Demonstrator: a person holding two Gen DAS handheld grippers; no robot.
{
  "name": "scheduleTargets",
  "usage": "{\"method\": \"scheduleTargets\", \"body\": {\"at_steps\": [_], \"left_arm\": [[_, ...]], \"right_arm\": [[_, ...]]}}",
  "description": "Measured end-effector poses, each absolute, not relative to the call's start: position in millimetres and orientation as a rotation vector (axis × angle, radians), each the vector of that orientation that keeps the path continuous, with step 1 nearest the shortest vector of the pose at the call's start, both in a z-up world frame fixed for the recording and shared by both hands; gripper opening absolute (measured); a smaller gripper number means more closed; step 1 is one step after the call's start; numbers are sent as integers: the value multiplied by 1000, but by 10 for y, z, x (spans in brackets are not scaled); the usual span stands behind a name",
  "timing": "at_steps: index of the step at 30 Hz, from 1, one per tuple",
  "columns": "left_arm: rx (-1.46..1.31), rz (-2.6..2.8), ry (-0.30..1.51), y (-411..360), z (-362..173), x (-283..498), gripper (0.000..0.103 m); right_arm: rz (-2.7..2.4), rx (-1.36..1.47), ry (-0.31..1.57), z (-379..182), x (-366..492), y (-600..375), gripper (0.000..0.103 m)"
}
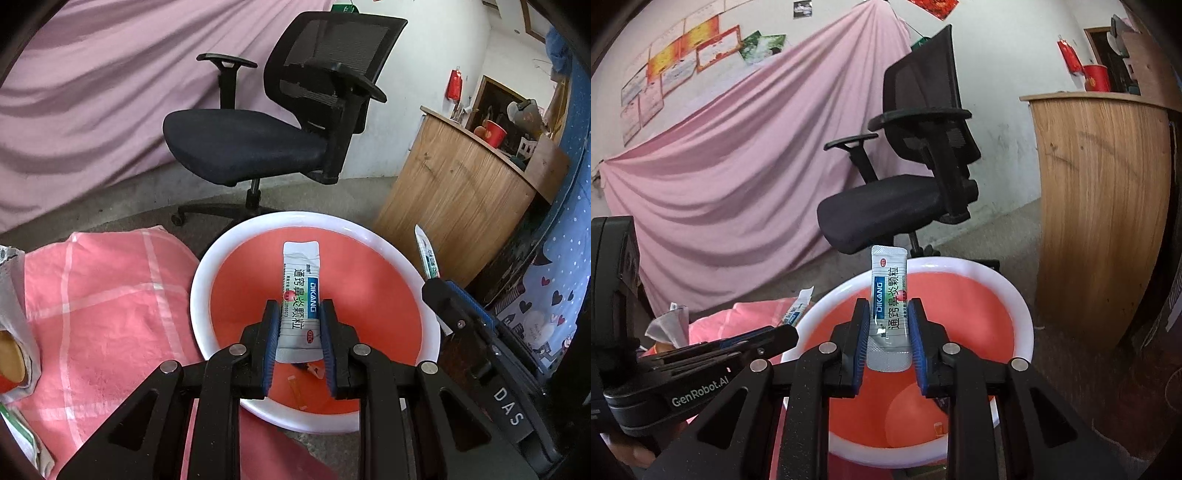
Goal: Collect trash
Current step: 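Carry the sachet over the orange bucket and open the right tool, then move both tools back over the trash pile on the table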
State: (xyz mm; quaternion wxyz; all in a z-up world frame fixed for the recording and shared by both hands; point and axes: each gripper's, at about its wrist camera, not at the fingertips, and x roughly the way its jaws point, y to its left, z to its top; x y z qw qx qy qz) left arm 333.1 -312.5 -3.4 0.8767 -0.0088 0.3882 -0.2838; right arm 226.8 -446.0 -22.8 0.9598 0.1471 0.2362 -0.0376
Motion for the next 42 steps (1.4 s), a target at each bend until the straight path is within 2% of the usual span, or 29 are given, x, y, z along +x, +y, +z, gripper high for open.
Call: {"method": "scheduleTargets", "body": {"at_steps": [1,4,9,13,17,21,23,25,26,27,28,30,33,36,42], "left_arm": [[-18,-587,822,-3131,-52,3355,19],[-19,-557,849,-3141,-106,3409,32],[-42,-516,852,-3036,-98,3433,34],[-68,-491,834,-2886,-40,3370,34],[-81,-463,794,-2710,64,3246,44],[-87,-417,724,-2484,226,3075,52],[-94,-389,684,-2368,314,2979,58],[-104,-356,635,-2220,397,2865,65],[-109,-337,606,-2138,440,2804,72],[-116,-321,577,-2059,476,2745,82],[-122,-305,545,-1979,510,2681,86],[-126,-259,471,-1813,570,2538,99],[-118,-198,381,-1598,609,2339,101],[-100,-155,338,-1417,609,2183,101],[-108,-47,269,-1060,542,1889,101]], "right_arm": [[-80,304,489,-246,2278,-4472,20],[-89,313,512,-284,2321,-4487,20],[-88,310,538,-313,2360,-4482,21],[-84,301,538,-305,2363,-4452,28],[-72,294,505,-245,2321,-4413,30],[-46,281,449,-143,2255,-4329,37],[-30,270,420,-90,2221,-4265,44],[-14,263,392,-25,2179,-4199,55],[-8,257,380,6,2155,-4168,56],[0,246,361,46,2117,-4116,62],[6,238,343,79,2082,-4072,72],[21,234,302,138,2014,-3998,81],[58,223,242,230,1918,-3872,88],[95,204,175,306,1825,-3746,103],[191,167,75,409,1703,-3456,103]]}}
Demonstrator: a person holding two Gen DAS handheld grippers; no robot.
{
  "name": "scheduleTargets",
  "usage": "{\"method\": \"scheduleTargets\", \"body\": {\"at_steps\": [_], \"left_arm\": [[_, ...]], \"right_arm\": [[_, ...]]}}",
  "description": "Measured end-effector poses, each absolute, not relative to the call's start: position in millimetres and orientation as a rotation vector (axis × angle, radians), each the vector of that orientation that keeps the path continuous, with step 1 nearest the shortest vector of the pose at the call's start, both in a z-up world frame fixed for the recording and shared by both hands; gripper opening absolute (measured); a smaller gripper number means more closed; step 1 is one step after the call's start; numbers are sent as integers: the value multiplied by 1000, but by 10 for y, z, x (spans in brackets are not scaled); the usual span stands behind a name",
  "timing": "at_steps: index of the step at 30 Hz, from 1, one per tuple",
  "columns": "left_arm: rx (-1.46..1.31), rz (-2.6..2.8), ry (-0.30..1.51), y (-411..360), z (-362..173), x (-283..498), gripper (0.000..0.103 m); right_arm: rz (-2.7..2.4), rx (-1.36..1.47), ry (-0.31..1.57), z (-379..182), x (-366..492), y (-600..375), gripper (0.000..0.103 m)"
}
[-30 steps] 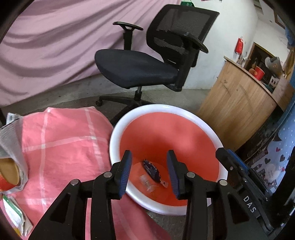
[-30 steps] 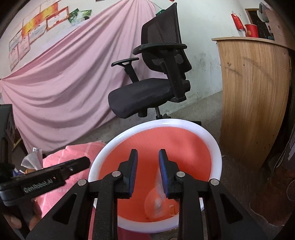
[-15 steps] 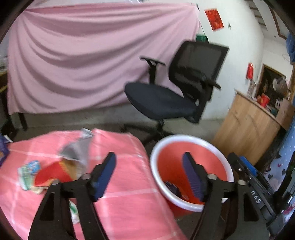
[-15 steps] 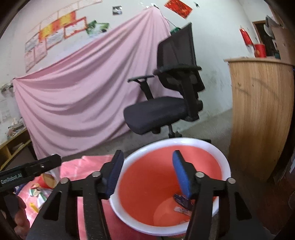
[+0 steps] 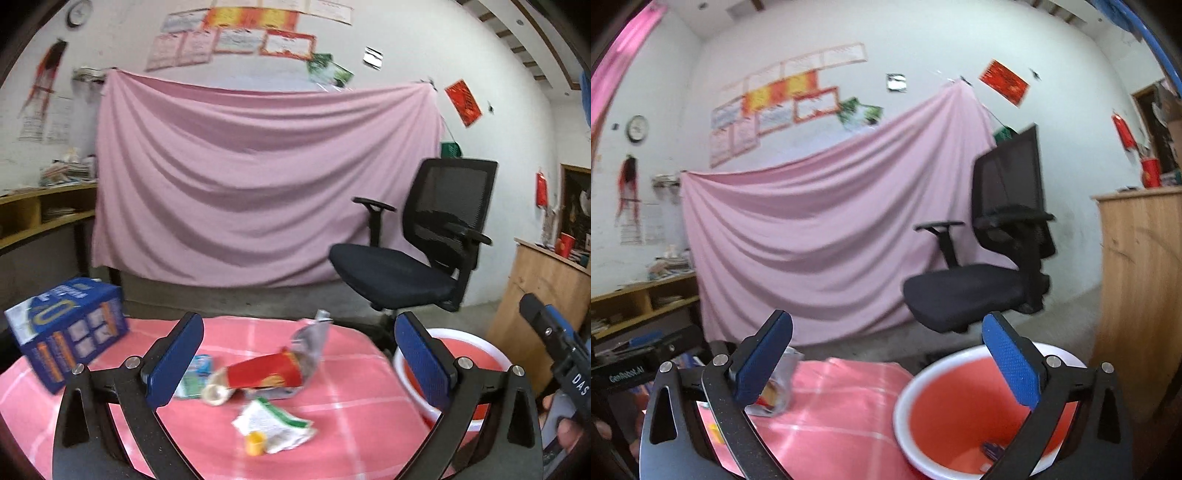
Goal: Collect trash
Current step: 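Move both tools back over the trash pile on the table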
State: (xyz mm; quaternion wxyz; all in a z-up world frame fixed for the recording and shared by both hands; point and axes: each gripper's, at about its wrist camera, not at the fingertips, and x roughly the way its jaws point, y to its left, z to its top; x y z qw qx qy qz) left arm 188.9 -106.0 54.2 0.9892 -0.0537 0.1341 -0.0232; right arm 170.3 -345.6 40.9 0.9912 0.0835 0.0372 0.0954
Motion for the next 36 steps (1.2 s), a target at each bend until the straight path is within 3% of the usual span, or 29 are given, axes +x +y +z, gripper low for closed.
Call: {"method": "scheduleTargets", "body": {"at_steps": [15,28,34,36], "left_arm": [[-136,121,230,-402,295,1362,101],[-133,78,409,-191,25,1439,101],[-108,4,545,-272,-99,1641,100],[-103,-32,579,-300,-136,1697,96]], "right_arm": [[410,-30,73,314,1625,-2576,103],[464,-88,352,70,1996,-2356,103],[489,-51,471,-29,2167,-2396,94],[500,-45,503,-51,2214,-2387,88]]}}
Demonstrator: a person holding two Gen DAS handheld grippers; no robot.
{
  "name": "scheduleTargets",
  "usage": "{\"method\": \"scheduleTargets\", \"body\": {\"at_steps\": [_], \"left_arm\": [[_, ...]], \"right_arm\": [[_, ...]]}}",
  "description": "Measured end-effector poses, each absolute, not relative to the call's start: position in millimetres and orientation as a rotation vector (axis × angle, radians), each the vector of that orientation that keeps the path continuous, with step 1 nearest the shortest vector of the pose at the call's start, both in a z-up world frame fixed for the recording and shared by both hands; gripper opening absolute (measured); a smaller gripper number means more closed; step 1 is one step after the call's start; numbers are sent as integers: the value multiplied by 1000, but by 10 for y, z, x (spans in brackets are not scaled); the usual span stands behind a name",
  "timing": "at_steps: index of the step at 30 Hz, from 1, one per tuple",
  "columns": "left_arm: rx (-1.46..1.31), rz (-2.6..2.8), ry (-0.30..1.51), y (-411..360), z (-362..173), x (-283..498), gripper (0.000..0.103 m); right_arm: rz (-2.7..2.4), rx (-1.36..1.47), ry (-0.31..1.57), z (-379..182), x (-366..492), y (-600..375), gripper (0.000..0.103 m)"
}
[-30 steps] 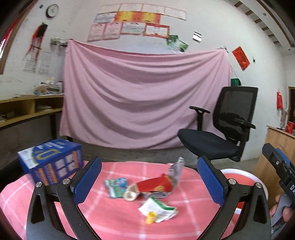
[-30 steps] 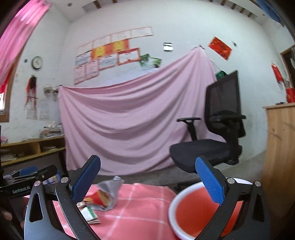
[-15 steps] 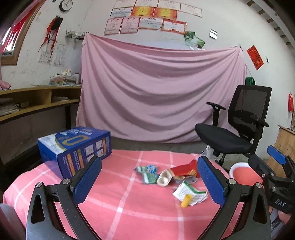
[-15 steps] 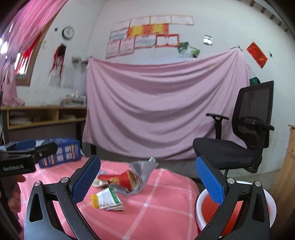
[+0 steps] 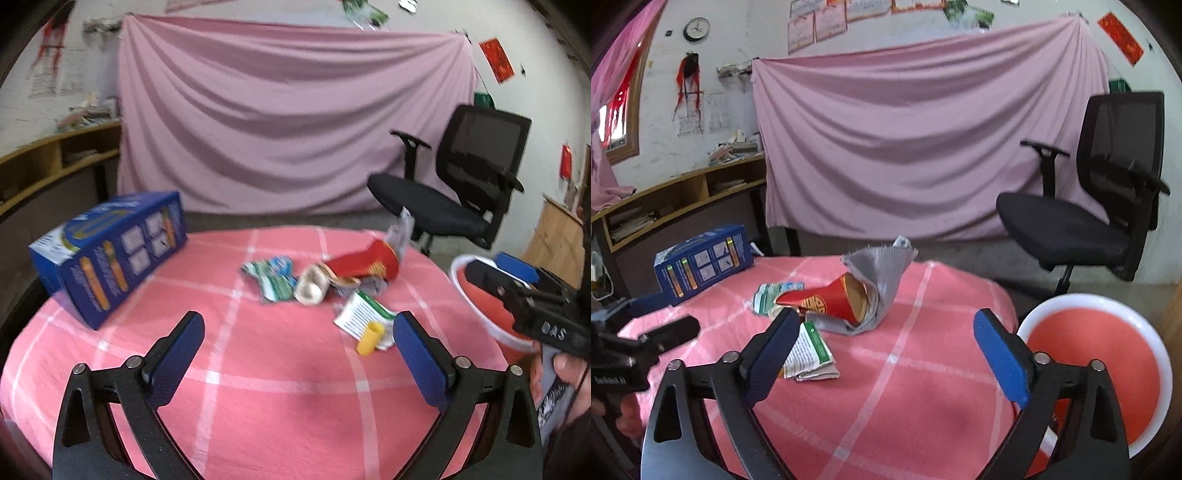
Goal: Collect trash
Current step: 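Move both tools back over the trash pile on the table, then grasp the yellow cap with the left tool while the right tool grasps the leaflet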
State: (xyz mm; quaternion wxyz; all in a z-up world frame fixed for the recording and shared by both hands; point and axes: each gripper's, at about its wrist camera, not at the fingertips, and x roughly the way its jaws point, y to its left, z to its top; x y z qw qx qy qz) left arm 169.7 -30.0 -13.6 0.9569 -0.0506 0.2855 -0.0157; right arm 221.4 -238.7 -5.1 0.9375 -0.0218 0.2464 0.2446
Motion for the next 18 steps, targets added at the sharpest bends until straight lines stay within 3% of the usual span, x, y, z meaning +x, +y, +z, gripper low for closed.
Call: {"method": "scheduleTargets", "body": {"at_steps": [3,4,6,13,18], "left_arm": [[-97,-101,646,-366,-199,1804,82],[-97,-118,665,-388,-209,1832,79],[-103,-161,724,-429,-272,1924,67],[-127,-249,851,-565,-385,2147,49],[-165,-258,892,-550,-400,2272,27]], "right_arm": [[516,-41,545,-83,2265,-2376,85],[520,-41,551,-88,2276,-2373,78],[521,-42,569,-104,2295,-2361,74],[524,-41,619,-157,2374,-2350,74],[527,-45,659,-194,2426,-2324,74]]}}
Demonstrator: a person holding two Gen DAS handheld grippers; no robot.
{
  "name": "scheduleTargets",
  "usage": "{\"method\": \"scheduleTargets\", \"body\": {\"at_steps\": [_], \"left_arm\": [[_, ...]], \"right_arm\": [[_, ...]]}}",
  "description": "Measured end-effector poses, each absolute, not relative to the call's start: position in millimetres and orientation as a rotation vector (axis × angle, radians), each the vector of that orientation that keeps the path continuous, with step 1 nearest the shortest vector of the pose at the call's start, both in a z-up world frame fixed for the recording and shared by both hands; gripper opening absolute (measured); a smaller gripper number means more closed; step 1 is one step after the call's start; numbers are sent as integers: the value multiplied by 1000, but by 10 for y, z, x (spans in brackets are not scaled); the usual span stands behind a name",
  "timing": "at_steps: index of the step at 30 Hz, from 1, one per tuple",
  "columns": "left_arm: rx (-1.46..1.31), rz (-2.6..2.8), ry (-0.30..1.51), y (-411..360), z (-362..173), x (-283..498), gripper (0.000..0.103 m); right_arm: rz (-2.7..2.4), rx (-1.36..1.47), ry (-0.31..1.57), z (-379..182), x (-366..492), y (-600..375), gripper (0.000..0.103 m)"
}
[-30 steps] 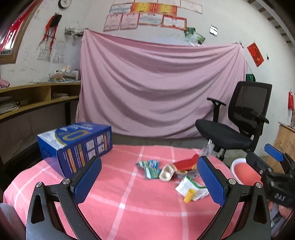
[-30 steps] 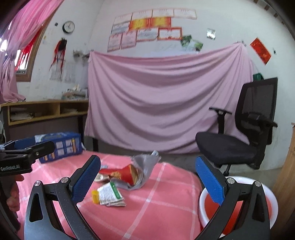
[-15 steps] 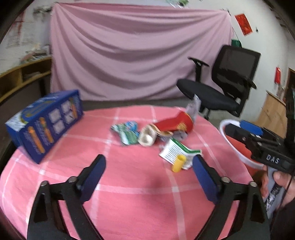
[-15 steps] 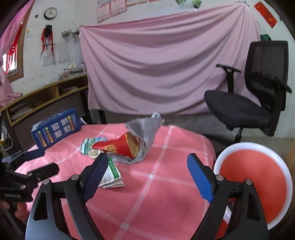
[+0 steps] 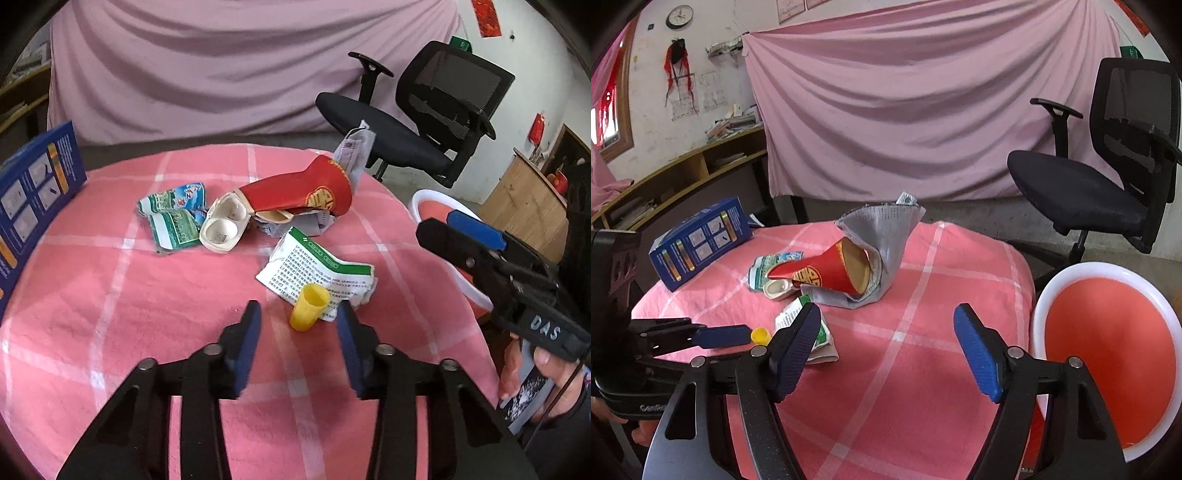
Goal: Collect trash
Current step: 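Grasp the yellow cap with the left tool while the right tool grasps the leaflet, then carry cap and leaflet over the orange bucket and open both tools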
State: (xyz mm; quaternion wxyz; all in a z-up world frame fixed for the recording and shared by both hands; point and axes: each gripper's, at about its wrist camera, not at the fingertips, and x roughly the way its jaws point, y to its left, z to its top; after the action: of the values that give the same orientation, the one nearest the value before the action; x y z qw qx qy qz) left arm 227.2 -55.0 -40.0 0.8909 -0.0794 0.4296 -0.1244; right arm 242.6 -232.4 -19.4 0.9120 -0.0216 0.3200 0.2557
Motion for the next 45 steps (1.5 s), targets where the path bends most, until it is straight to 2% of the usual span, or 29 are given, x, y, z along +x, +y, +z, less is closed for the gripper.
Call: {"method": "scheduleTargets", "body": {"at_steps": [3,5,15,27,29,31,33,45], "left_arm": [[-201,-258,910,-488,-409,2290,14],[-226,-255,910,-414,-395,2277,11],[-204,-148,865,-55,-286,2030,11],[-182,-74,830,167,-330,1867,11],[-186,-76,829,162,-334,1881,11],[-188,-77,827,157,-337,1887,11],[-189,-76,826,153,-323,1873,11],[-135,-61,751,31,-240,1712,11]], "right_arm": [[534,-59,676,-219,2440,-2281,74],[549,-76,691,-237,2445,-2239,74],[642,-165,765,-338,2463,-2003,74],[717,-409,848,-579,2473,-1417,74],[728,-415,844,-576,2456,-1418,70],[755,-397,860,-588,2461,-1431,55],[764,-394,868,-596,2452,-1437,49],[759,-395,777,-472,2276,-1504,49]]}}
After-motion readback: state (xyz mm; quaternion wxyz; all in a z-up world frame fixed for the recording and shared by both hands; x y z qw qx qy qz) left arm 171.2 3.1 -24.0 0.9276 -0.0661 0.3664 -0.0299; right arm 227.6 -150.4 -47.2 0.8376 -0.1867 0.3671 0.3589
